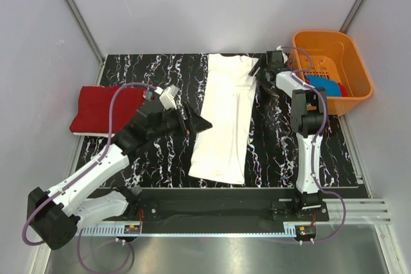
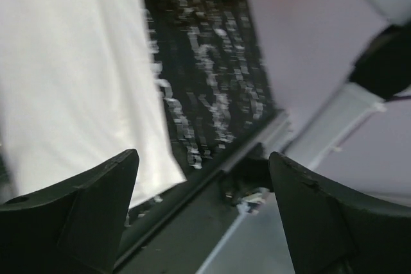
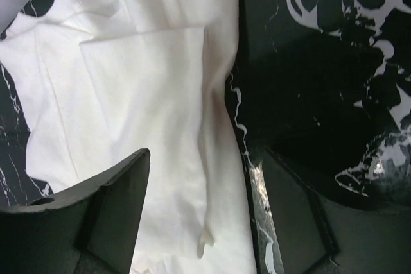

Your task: Fold and stack the t-shirts

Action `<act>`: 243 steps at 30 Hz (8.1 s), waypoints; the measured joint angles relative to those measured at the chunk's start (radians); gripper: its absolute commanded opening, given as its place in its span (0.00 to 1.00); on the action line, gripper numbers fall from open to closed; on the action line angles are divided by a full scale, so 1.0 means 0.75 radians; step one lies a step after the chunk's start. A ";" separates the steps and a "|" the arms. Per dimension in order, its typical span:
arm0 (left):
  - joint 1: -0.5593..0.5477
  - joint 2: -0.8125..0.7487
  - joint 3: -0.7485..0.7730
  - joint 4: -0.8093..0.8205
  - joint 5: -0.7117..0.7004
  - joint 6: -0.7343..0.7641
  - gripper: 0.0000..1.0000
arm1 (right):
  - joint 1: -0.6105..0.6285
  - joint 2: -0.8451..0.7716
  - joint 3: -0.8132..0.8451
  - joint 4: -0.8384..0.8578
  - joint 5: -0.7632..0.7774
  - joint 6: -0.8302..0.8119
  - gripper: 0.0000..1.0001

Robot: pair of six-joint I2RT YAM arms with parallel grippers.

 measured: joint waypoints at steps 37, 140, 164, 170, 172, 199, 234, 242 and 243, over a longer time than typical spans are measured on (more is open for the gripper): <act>-0.010 0.603 0.075 0.040 0.401 0.111 0.82 | 0.057 -1.095 -1.152 0.093 -0.200 0.000 0.79; 0.065 0.515 0.094 0.009 -0.093 0.070 0.00 | 0.376 -1.508 -1.277 -0.426 0.193 0.050 0.00; 0.315 1.197 0.757 0.081 0.126 0.141 0.40 | 0.139 -0.764 -0.685 -0.186 -0.063 -0.129 0.49; 0.367 1.311 0.808 0.072 0.146 0.159 0.78 | 0.129 -0.687 -0.651 -0.146 -0.077 -0.141 0.76; 0.380 1.289 0.757 0.075 0.141 0.176 0.78 | 0.127 -0.739 -0.743 -0.104 -0.085 -0.140 0.73; 0.184 0.885 -0.032 0.355 0.135 0.097 0.56 | 0.123 -1.046 -1.495 0.175 -0.342 -0.082 0.42; 0.130 0.957 0.016 0.371 0.038 0.101 0.12 | 0.123 -1.107 -1.589 0.308 -0.361 -0.091 0.00; 0.130 0.849 -0.028 0.312 -0.031 0.137 0.60 | 0.123 -1.127 -1.598 0.309 -0.362 -0.090 0.00; 0.130 0.844 -0.027 0.311 -0.036 0.138 0.60 | 0.123 -1.127 -1.598 0.309 -0.362 -0.090 0.00</act>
